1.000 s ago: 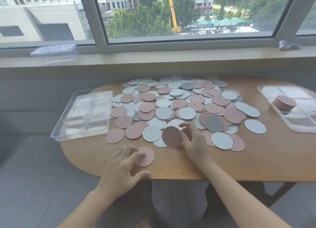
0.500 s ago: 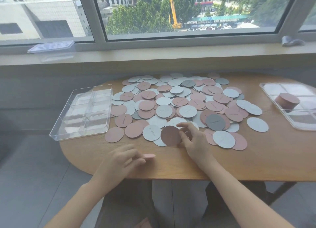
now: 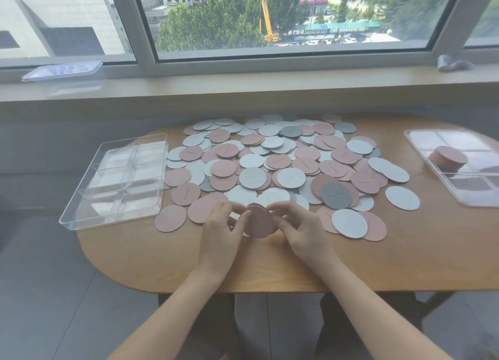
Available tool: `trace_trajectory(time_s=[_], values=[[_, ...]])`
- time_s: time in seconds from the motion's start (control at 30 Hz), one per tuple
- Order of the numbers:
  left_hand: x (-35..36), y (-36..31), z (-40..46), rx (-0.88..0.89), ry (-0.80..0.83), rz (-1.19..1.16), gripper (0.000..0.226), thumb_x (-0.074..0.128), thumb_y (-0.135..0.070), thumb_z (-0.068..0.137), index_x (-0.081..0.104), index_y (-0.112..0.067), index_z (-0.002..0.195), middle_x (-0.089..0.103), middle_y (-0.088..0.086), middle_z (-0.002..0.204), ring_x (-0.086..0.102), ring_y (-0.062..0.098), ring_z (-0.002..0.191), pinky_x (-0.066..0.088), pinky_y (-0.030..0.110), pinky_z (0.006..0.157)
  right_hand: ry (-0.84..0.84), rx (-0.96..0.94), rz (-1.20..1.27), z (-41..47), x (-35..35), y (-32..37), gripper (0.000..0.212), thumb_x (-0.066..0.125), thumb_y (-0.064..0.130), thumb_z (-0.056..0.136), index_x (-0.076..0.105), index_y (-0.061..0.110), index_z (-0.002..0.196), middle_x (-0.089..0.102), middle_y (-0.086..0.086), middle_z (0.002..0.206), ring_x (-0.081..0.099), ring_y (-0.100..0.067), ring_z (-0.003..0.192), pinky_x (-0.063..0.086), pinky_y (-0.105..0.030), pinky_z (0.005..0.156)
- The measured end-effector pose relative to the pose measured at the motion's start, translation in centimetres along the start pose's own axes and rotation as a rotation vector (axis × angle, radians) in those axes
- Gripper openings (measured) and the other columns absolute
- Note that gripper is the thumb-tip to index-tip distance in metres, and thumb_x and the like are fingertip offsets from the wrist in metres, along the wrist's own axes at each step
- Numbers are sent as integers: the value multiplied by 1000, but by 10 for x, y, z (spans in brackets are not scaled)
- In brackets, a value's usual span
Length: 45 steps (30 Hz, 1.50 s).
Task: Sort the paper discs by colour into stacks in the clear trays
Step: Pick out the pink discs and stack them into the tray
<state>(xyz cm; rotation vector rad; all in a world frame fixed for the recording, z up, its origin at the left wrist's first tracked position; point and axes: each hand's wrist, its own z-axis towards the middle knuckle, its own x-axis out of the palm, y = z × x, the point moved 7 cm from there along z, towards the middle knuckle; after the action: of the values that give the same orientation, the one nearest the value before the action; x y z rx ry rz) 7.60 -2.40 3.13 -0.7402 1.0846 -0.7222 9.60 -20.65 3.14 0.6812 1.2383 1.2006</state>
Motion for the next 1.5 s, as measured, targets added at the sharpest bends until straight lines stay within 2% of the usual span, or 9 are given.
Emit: trace_trajectory(time_s=[0.17,0.43,0.6,0.73,0.87,1.0,1.17,1.33,1.5], values=[[1,3,-1,-41,-5,-58,8,69,-28,93,61,-28,95,67,-15,97,66,5,74,44,13,64,14,-14,-28,1,2,-3,21,64,13,95,68,31,107,73,12,97,71,-16,80,55,-39,77],[-4,0,-3,23,-15,-104,13,70,-23,92,58,-25,97,65,-13,94,67,9,76,46,16,65,79,-36,-185,1,12,-3,37,72,10,86,65,37,111,69,23,91,64,-4,73,43,-9,66],[-33,22,20,191,-1,326,28,60,-9,96,63,-24,119,57,-15,118,54,13,101,46,28,85,-43,26,-116,5,0,-15,32,70,10,88,66,36,108,69,26,97,62,-9,71,49,-20,69],[-50,59,52,38,206,607,55,56,-9,94,45,-29,145,42,-9,143,41,21,127,43,41,100,-38,-49,-132,22,2,-3,40,70,4,87,63,39,103,67,27,94,60,-9,71,45,-15,63],[-46,67,63,27,354,664,54,52,-12,97,43,-32,146,43,-14,137,40,19,126,42,39,102,-28,-83,-151,51,9,-3,29,69,4,87,69,22,109,69,21,91,62,0,79,45,-17,60],[-50,66,73,-26,343,605,52,66,-18,92,50,-31,139,43,-15,123,41,12,121,39,28,95,9,-119,-167,73,19,-8,29,67,2,87,68,19,110,69,21,94,62,2,85,40,-9,63],[-59,59,79,-65,293,432,28,68,-12,90,61,-34,105,48,-18,106,49,3,98,39,13,74,-18,-47,-86,81,18,-21,32,66,3,89,67,26,111,67,25,99,59,-9,72,45,-20,61],[-73,49,83,-109,156,192,19,70,-14,90,65,-31,86,64,-10,91,57,15,78,44,28,69,-42,14,-25,78,13,-33,37,66,3,88,65,27,117,70,21,98,65,-11,86,49,-17,71],[-51,23,87,-83,73,-49,15,75,-10,87,69,-24,88,72,-10,83,66,14,76,47,25,66,-39,-5,-10,79,14,-31,35,61,20,85,66,28,119,70,19,97,66,-14,87,50,-21,71]])
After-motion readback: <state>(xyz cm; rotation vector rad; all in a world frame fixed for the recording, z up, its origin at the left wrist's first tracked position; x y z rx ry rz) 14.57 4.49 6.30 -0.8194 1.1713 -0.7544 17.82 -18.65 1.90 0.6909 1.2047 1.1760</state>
